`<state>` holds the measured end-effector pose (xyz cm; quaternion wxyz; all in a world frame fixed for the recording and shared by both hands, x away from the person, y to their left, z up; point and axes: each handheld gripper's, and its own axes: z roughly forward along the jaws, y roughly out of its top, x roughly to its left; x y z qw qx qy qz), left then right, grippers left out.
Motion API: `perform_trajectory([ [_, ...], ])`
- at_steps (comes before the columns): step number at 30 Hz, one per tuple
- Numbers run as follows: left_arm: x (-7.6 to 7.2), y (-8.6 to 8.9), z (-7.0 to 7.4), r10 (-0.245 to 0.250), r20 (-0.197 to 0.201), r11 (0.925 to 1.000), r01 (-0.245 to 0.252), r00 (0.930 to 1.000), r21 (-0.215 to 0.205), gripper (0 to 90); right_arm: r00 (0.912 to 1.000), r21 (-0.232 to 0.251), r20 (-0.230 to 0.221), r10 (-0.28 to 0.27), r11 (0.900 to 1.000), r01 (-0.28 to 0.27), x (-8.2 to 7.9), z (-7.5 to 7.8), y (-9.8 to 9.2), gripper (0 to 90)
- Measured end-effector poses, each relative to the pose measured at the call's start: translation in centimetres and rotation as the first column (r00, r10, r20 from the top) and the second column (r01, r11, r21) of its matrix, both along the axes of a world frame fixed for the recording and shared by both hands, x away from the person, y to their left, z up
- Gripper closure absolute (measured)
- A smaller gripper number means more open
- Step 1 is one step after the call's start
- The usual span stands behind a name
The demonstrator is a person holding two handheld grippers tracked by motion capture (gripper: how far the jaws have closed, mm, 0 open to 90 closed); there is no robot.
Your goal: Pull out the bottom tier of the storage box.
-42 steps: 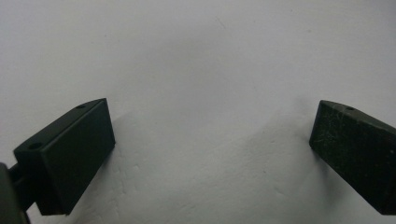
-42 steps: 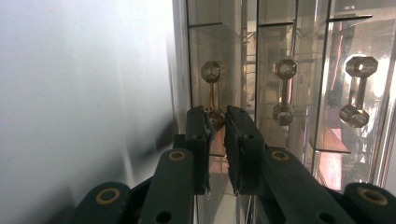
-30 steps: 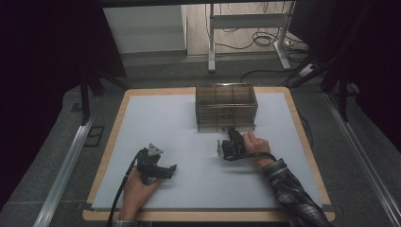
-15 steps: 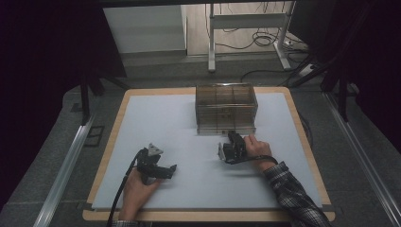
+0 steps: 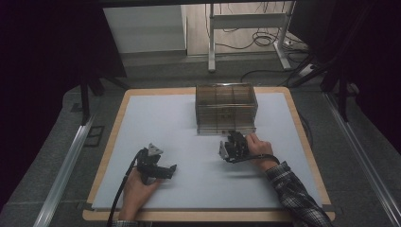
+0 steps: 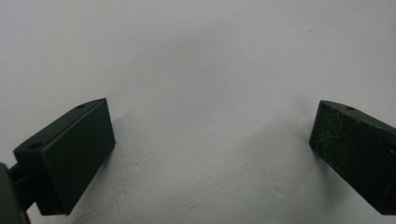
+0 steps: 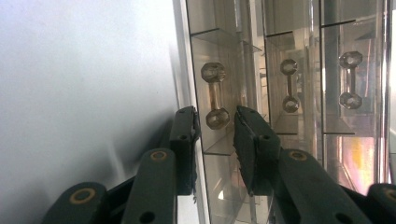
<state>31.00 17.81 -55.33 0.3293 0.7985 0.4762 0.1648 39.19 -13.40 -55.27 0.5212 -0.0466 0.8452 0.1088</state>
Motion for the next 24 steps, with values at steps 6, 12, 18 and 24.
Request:
perform_trajectory([
  [6, 0.0, 0.0, 0.0, 0.000, 0.001, 1.0000, 0.000, 1.0000, 0.000, 0.0, 0.9987, 0.026, -0.051, -0.005, 1.000, 0.006, 0.1, 0.6, -0.2, 65.7],
  [12, 0.0, 0.0, 0.0, 0.000, 0.001, 1.0000, 0.000, 1.0000, 0.000, 0.0, 0.9938, 0.045, -0.111, 0.002, 0.999, 0.003, 0.4, 1.4, -0.5, 62.4],
  [18, 0.0, 0.0, 0.0, 0.000, 0.001, 1.0000, 0.000, 1.0000, 0.000, 0.0, 0.9837, 0.065, -0.179, 0.016, 0.998, -0.004, 0.7, 2.1, -0.6, 59.2],
  [24, 0.0, 0.0, 0.0, 0.000, -0.001, 1.0000, 0.000, 1.0000, 0.001, 0.0, 0.9671, 0.123, -0.254, 0.018, 0.992, 0.013, 1.0, 2.7, -1.0, 57.4],
])
